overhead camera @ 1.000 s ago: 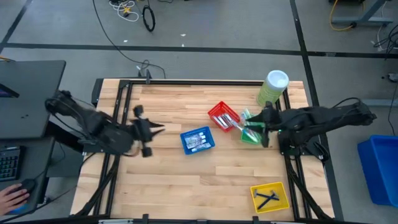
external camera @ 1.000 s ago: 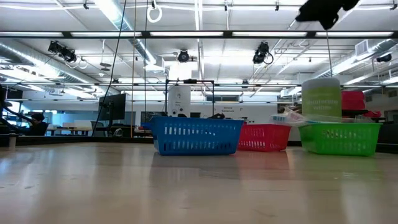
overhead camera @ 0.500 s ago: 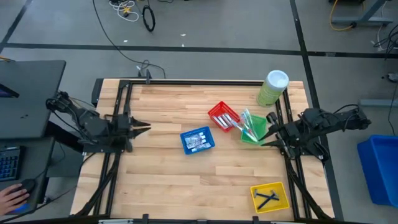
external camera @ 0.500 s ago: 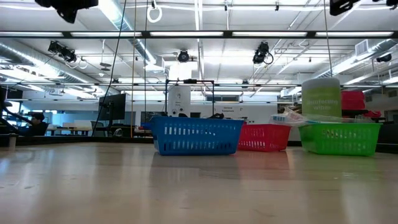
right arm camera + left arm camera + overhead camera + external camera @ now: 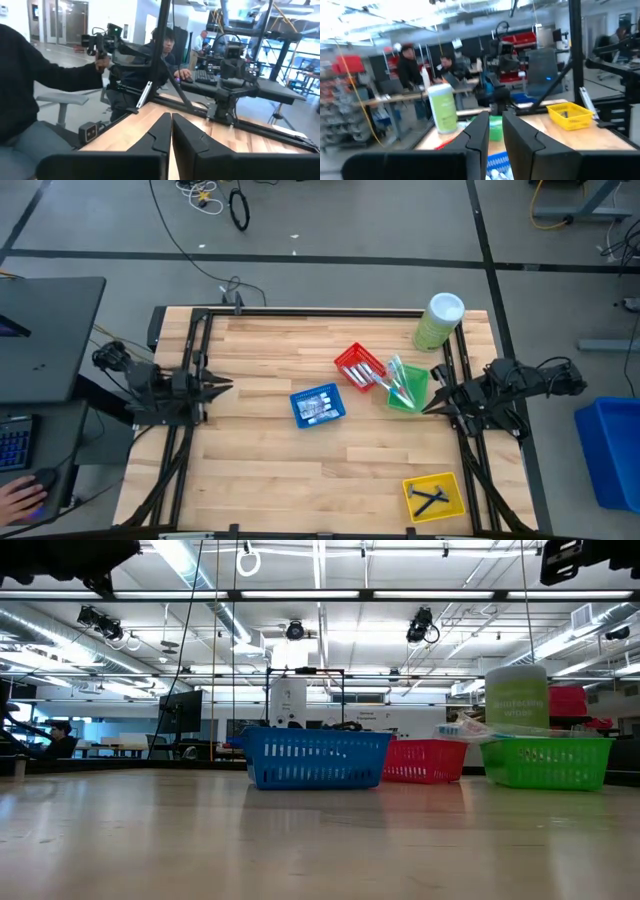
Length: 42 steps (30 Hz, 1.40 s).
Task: Pick & Place Travel size toiletries
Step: Return to Home Position
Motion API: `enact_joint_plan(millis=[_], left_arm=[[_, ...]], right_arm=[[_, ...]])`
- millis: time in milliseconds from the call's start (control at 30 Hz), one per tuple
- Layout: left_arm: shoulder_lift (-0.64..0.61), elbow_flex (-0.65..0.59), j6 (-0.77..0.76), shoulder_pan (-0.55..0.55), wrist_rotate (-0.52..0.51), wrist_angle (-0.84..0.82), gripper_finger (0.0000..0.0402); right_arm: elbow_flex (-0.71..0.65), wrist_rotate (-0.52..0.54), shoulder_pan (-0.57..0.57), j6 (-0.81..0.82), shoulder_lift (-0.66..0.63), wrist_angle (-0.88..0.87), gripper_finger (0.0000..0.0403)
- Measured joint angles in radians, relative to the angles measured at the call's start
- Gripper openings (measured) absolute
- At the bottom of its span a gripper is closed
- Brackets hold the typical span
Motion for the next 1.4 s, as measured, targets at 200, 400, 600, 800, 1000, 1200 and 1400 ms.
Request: enact_joint_plan(millis=[200, 400, 600, 800, 1000, 1200, 1400], left_arm=[[-0.007, -0.075, 0.053, 0.024, -0.056, 0.08, 0.0061], [-0.007, -0.097, 0.038, 0.075, -0.049, 0.065, 0.0061], [-0.007, -0.097, 0.011, 0.113, 0.07, 0.029, 0.0061], [-0.007, -0.097, -0.039, 0.132, 0.081, -0.025, 0.0061], [-0.008, -0.113, -0.066, 0.136, 0.108, -0.007, 0.0061], [-0.007, -0.208, -0.025, 0.136, 0.092, 0.129, 0.0061], [-0.007, -0.226, -0.078, 0.136, 0.143, 0.115, 0.0061]], right_arm=[[-0.044, 0.043, -0.036, 0.022, -0.02, -0.002, 0.0006], [-0.097, 0.112, -0.069, 0.043, -0.021, -0.003, 0.0003], [-0.126, 0.111, -0.099, 0.045, -0.026, -0.004, 0.0002], [-0.17, 0.107, -0.123, 0.046, -0.043, 0.018, 0.0001], [-0.226, 0.107, -0.152, 0.049, -0.086, 0.064, 0.0001], [-0.255, 0.107, -0.176, 0.067, -0.122, 0.069, 0.0001], [-0.255, 0.107, -0.188, 0.068, -0.124, 0.051, 0.0001]])
